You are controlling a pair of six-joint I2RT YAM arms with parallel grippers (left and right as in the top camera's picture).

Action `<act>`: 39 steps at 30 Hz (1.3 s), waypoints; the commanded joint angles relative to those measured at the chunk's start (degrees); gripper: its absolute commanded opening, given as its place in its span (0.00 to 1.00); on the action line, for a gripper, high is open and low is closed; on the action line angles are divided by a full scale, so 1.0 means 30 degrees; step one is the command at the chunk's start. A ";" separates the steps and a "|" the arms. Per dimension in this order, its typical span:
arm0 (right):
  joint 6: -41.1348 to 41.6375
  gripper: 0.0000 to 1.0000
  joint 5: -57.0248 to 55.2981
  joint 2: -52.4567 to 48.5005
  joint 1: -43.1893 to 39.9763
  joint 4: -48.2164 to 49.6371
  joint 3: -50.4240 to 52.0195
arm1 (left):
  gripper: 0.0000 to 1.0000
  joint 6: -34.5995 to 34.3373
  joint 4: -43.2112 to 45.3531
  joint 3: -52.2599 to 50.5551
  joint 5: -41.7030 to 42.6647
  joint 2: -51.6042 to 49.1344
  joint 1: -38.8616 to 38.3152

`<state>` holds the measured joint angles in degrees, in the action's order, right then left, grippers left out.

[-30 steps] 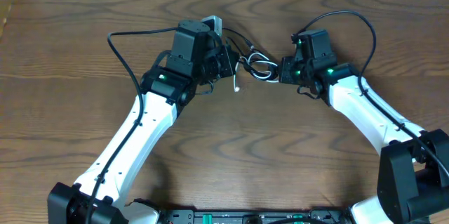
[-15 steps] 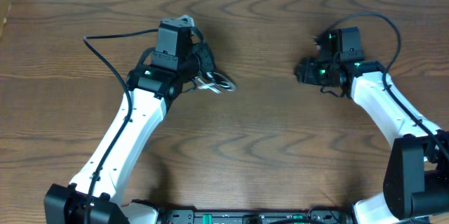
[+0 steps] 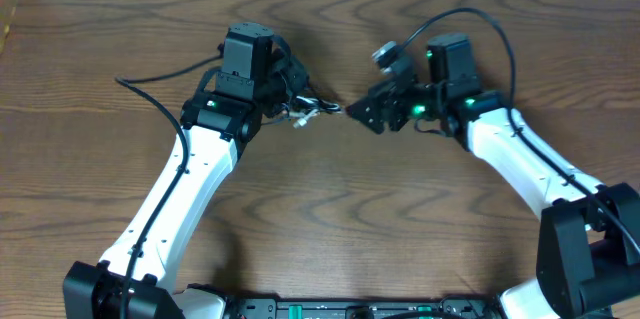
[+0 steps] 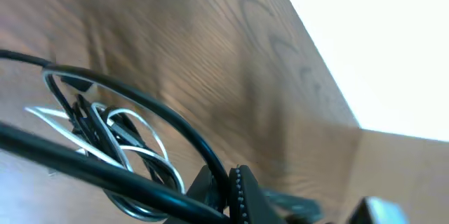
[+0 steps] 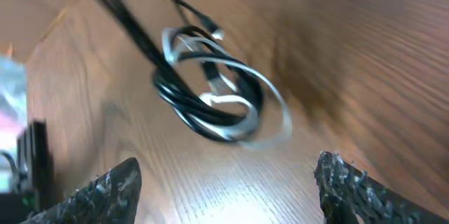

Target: Untangle cables

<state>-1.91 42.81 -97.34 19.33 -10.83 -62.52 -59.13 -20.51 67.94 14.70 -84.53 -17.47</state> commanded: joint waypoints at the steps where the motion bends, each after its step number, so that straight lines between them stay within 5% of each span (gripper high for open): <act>1: -0.2040 0.73 -0.1333 -0.0131 0.0947 0.0036 -0.0160 | 0.07 -0.5829 0.0087 0.0182 0.1333 0.0000 0.0015; 13: -0.3177 0.52 -0.6054 -0.0182 0.1647 -0.0007 -0.0153 | 0.07 -1.0193 0.0153 0.0182 0.5858 0.0000 0.0015; 20: -0.2557 0.11 -0.6156 -0.0168 0.1617 0.0124 -0.0160 | 0.07 -0.9872 0.0029 0.0182 0.5763 0.0000 0.0015; 25: -0.0801 0.01 -0.4342 0.0270 0.0831 -0.1705 -0.0168 | 0.08 -0.2936 -0.0262 0.0182 -0.1035 0.0000 0.0015; 29: -0.0801 0.01 -0.2514 0.0860 0.0044 -0.3934 -0.0168 | 0.28 0.2113 -0.0408 0.0182 -0.3891 -0.0007 0.0015; 33: -0.0517 0.01 -0.0867 0.1166 -0.0634 -0.5727 -0.0168 | 0.58 0.5807 -0.0612 0.0182 -0.3424 -0.0007 0.0007; 39: -0.0087 0.01 -0.0255 0.1166 -0.0794 -0.6747 -0.0168 | 0.57 0.9857 -0.0787 0.0182 0.1756 -0.0160 -0.0197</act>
<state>-3.31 37.89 -95.39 16.95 -30.57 -62.57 -41.25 -22.63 67.96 11.77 -84.53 -17.52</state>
